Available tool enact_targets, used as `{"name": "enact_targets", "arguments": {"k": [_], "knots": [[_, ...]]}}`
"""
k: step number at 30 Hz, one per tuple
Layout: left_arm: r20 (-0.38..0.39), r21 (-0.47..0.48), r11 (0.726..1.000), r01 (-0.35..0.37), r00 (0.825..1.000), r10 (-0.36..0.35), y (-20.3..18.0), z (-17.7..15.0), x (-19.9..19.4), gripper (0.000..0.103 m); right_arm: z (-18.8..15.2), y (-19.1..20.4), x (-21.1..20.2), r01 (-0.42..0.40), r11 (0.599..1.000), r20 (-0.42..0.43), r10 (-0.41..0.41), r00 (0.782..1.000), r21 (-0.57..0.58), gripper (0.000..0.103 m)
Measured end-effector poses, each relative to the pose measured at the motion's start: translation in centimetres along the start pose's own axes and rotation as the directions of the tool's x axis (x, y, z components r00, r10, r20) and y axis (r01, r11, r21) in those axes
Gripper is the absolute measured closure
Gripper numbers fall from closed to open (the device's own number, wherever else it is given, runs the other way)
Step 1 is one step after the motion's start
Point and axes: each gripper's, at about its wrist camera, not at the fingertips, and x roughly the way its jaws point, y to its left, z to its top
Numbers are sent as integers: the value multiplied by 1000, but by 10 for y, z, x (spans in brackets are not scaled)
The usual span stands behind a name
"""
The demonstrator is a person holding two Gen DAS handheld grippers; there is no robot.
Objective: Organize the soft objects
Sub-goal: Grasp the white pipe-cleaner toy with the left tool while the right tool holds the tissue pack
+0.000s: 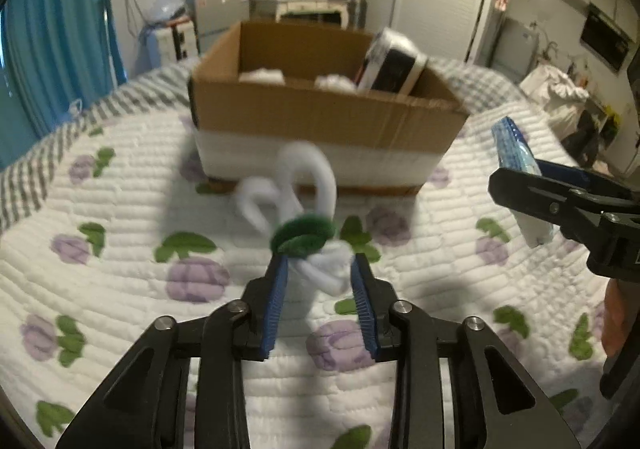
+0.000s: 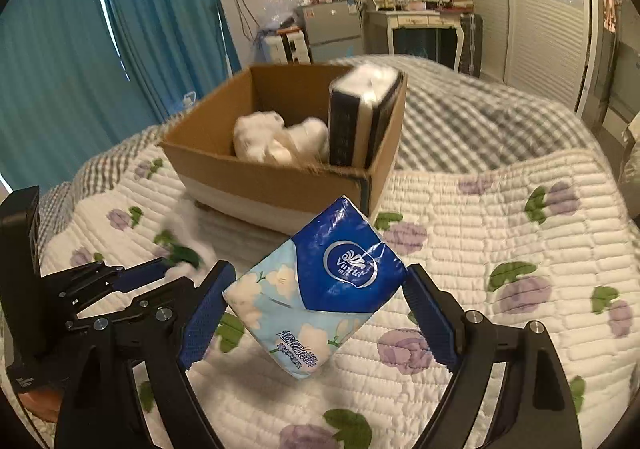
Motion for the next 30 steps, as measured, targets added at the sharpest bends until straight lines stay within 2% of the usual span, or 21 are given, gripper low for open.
{"name": "enact_targets", "arguments": {"k": [7,8,10,12,13,14,17,22,24,26,28,30], "knots": [[75,33,999,1,997,-3,-8,6,-32,80,8,17,-41,2,1000,64,0,998,-28,17],[79,37,999,-18,997,15,-10,7,-32,76,9,18,-45,2,1000,70,0,998,-30,17],[53,47,998,-35,998,33,-16,8,-25,74,11,19,-48,3,999,76,-1,997,-32,17],[30,47,998,-46,999,45,-20,7,-18,50,12,17,-46,6,1000,75,-3,997,-31,17],[37,43,998,-47,998,45,-20,6,-14,35,13,15,-44,6,1000,72,-4,997,-30,17],[45,44,998,-44,998,42,-21,5,-10,32,13,13,-41,7,1000,69,-5,998,-29,17],[4,40,998,-38,999,38,-24,3,7,32,14,5,-25,12,1000,49,-11,999,-26,17],[-93,44,999,-20,995,24,-30,-3,59,32,10,-12,10,16,1000,1,-16,1000,-10,17],[-135,58,998,-26,990,34,-30,-8,79,37,8,-19,20,15,1000,-15,-15,1000,0,17],[-132,56,998,-25,991,33,-28,-11,85,40,6,-25,28,13,1000,-29,-12,999,12,17],[-122,50,999,-11,992,17,-26,-10,83,51,6,-30,32,9,1000,-37,-8,999,26,17],[-114,26,1000,12,993,-9,-22,-8,78,53,6,-32,32,4,999,-35,-2,999,38,17]]}}
